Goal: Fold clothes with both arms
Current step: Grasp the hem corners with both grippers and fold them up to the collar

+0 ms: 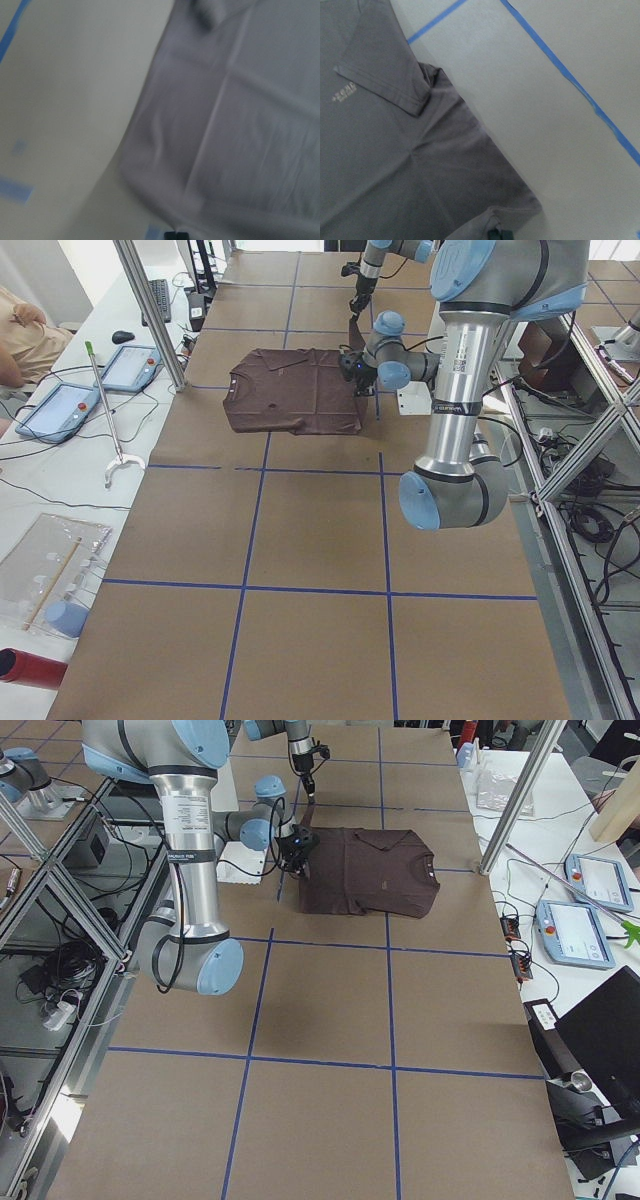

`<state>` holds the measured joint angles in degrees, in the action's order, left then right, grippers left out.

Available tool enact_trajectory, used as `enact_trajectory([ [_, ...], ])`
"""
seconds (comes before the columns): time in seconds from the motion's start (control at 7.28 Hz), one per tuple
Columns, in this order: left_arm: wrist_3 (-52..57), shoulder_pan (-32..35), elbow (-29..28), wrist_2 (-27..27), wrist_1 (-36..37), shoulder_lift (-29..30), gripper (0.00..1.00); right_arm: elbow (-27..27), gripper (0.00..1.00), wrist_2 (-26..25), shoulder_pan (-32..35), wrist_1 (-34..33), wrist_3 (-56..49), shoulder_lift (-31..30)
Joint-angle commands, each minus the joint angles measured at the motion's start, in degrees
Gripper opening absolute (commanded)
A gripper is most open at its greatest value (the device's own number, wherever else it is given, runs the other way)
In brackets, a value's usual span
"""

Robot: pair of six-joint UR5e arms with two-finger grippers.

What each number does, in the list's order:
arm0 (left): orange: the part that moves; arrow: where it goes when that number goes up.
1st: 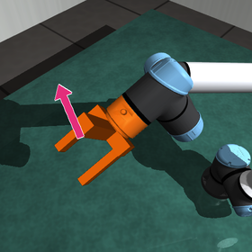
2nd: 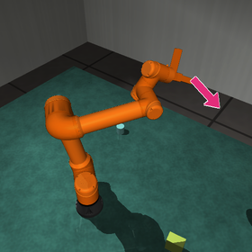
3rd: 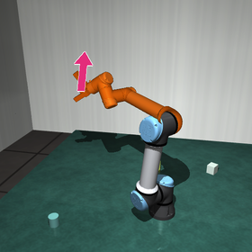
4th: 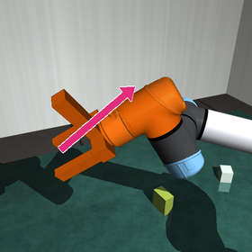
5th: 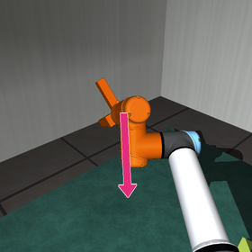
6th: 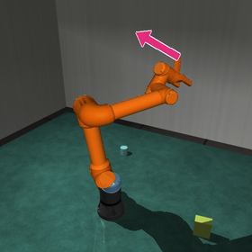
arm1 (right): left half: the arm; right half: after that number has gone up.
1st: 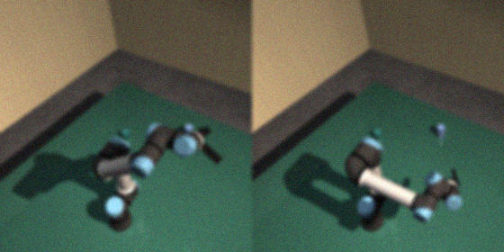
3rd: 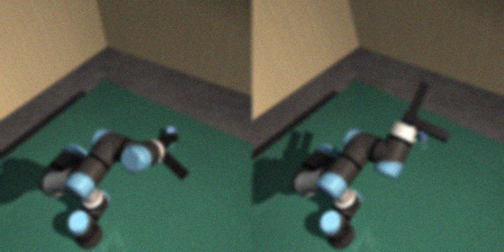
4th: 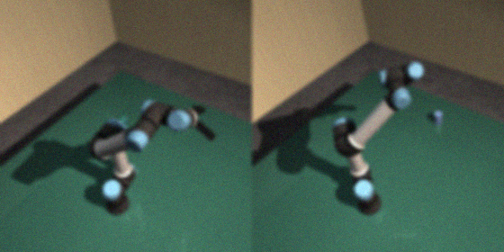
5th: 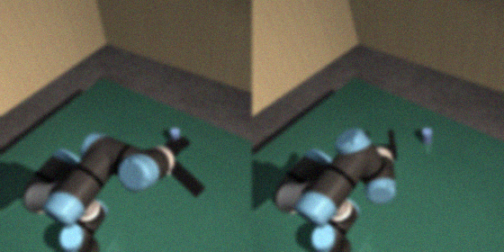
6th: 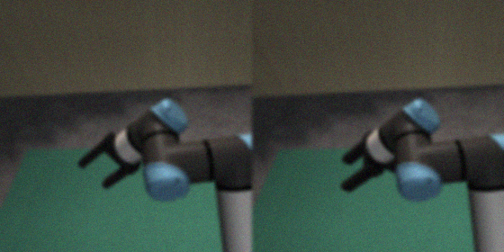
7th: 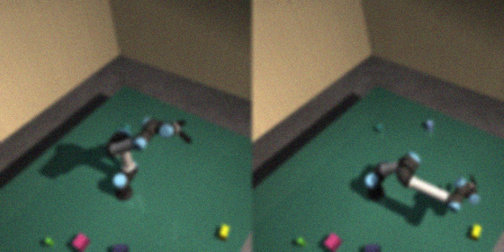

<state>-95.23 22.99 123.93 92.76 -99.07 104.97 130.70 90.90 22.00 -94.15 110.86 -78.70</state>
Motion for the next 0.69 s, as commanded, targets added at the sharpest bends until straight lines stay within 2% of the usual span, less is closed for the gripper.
enact_trajectory([
  [0.0, 11.95, 12.91, -18.37, -0.21, -2.16, 10.38, 0.0, -15.23, 0.0, 7.31, 14.14, 0.45, -10.51, 11.86],
  [0.27, 14.63, 18.74, -30.8, -0.21, -11.71, 14.55, 0.0, -30.7, 0.0, 8.24, 20.52, 1.68, -17.68, 20.47],
  [0.55, 14.98, 20.34, -38.64, -0.3, -12.9, 20.25, 0.0, -45.39, 0.0, 8.15, 23.17, 12.88, -18.83, 26.11],
])
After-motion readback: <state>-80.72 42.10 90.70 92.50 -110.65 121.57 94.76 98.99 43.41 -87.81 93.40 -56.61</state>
